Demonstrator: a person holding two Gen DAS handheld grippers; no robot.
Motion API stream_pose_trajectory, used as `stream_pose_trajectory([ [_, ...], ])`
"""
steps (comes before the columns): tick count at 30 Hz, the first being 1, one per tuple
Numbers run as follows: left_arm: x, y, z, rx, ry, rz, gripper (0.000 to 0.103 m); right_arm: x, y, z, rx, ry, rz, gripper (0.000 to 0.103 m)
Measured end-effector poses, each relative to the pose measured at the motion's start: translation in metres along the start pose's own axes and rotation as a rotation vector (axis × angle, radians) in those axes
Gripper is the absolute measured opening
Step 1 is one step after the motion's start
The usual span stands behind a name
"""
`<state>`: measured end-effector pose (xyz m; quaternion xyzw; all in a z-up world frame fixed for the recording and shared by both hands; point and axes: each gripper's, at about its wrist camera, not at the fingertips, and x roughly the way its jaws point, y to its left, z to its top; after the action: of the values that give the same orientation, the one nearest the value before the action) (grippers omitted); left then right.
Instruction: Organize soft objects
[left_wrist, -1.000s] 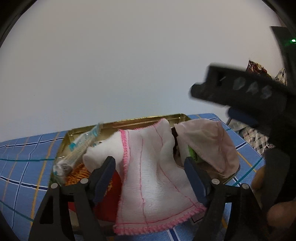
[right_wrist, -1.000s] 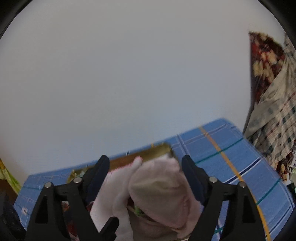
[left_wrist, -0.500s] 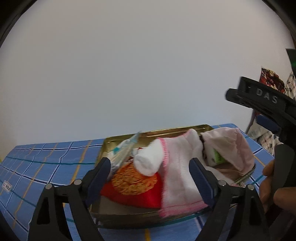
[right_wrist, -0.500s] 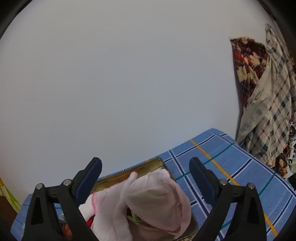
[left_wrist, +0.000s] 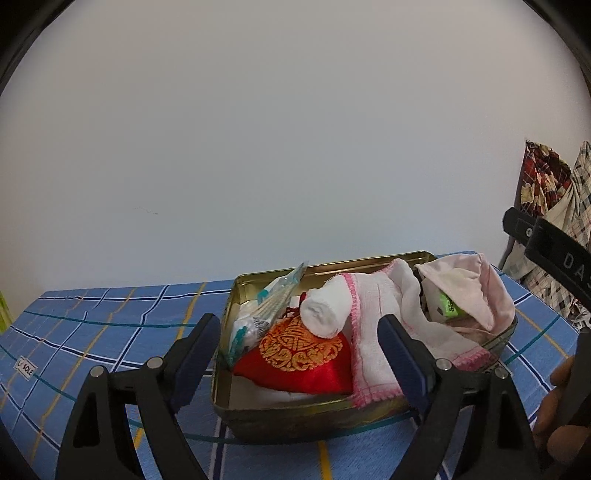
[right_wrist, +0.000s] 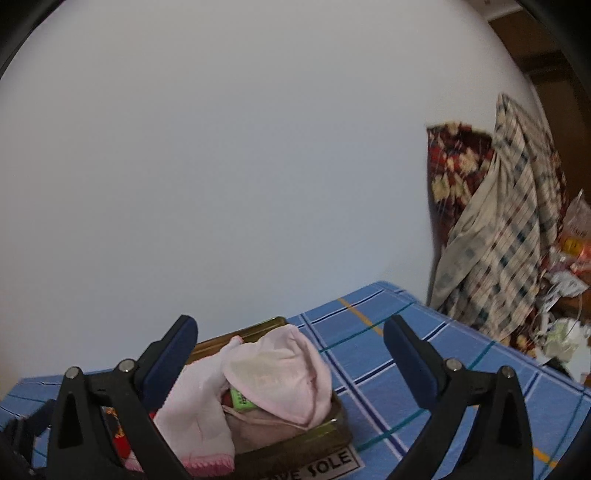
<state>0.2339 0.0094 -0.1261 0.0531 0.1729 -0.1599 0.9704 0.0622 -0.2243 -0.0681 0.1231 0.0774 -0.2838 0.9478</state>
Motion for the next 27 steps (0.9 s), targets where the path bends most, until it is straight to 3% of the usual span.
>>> stream_pose_trajectory([
  [14, -0.015, 0.026, -0.007, -0.030, -0.017, 0.055, 0.090, -0.037, 0.002, -0.006, -0.081, -0.077, -0.060, 0.103],
  [27, -0.020, 0.031, -0.009, -0.050, -0.037, 0.053, 0.091, -0.056, 0.018, -0.012, -0.166, -0.090, -0.044, 0.103],
])
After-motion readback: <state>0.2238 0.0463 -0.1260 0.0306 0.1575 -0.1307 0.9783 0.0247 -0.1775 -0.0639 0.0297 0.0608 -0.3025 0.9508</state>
